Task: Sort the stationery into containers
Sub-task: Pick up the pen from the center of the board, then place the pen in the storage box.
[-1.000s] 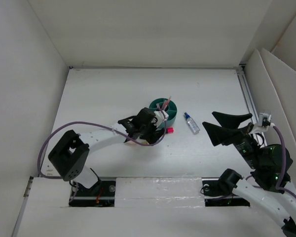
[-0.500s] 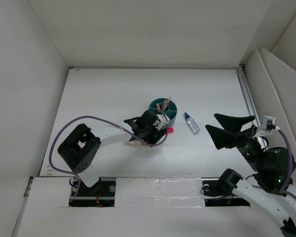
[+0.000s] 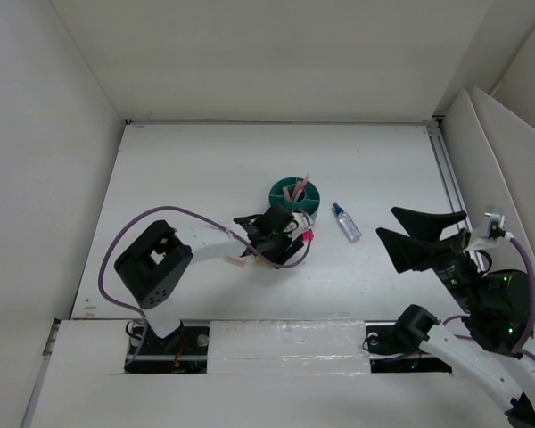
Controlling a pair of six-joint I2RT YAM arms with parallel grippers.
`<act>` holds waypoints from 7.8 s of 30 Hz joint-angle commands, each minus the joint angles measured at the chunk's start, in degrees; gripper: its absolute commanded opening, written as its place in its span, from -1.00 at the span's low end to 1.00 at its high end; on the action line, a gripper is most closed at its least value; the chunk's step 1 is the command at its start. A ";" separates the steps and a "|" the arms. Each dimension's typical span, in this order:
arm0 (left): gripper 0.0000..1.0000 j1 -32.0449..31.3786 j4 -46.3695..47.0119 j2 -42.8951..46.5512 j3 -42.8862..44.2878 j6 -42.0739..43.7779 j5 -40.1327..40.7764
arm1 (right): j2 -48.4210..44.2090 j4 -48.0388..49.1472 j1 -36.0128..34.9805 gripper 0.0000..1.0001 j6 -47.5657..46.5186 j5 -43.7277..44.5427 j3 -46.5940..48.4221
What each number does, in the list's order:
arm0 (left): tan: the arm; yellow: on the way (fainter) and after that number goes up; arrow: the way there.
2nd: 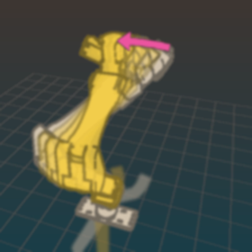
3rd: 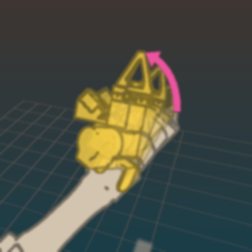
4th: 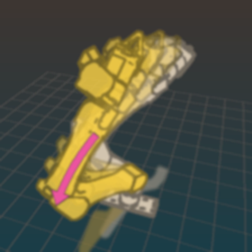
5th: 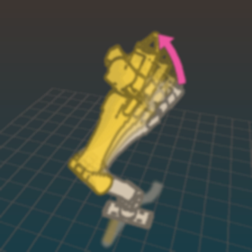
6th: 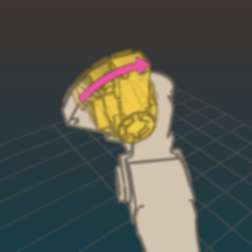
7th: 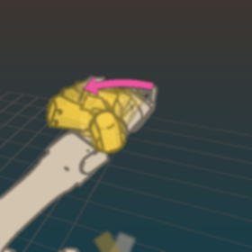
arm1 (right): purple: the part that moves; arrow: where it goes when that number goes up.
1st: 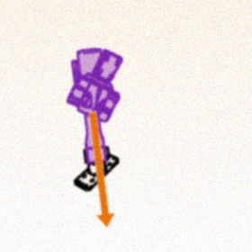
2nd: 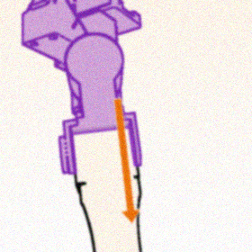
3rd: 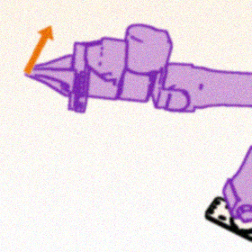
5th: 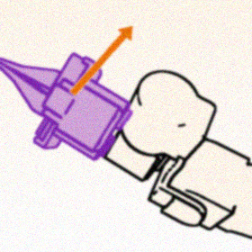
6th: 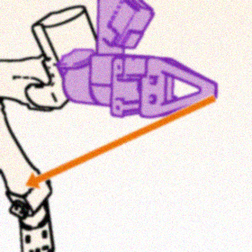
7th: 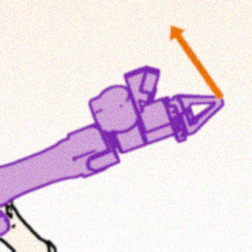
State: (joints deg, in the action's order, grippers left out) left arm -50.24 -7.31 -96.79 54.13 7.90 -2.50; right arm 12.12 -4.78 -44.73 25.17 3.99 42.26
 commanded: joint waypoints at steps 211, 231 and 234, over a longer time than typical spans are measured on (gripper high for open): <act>0.07 18.60 85.18 0.98 -18.18 -33.04 -3.65 | 0.28 -13.94 -0.45 0.75 4.45 5.42 4.67; 1.00 18.60 35.78 28.21 -12.28 -39.55 7.21 | 2.03 -15.26 -0.45 0.77 3.92 6.56 4.67; 1.00 18.60 37.03 31.22 -15.02 -36.11 -2.66 | 4.75 -15.35 -0.45 0.77 3.92 7.17 4.67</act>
State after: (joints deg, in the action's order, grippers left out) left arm -31.66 33.93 -68.34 40.49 -29.91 3.22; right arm 14.31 -20.29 -44.73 29.95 10.26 46.04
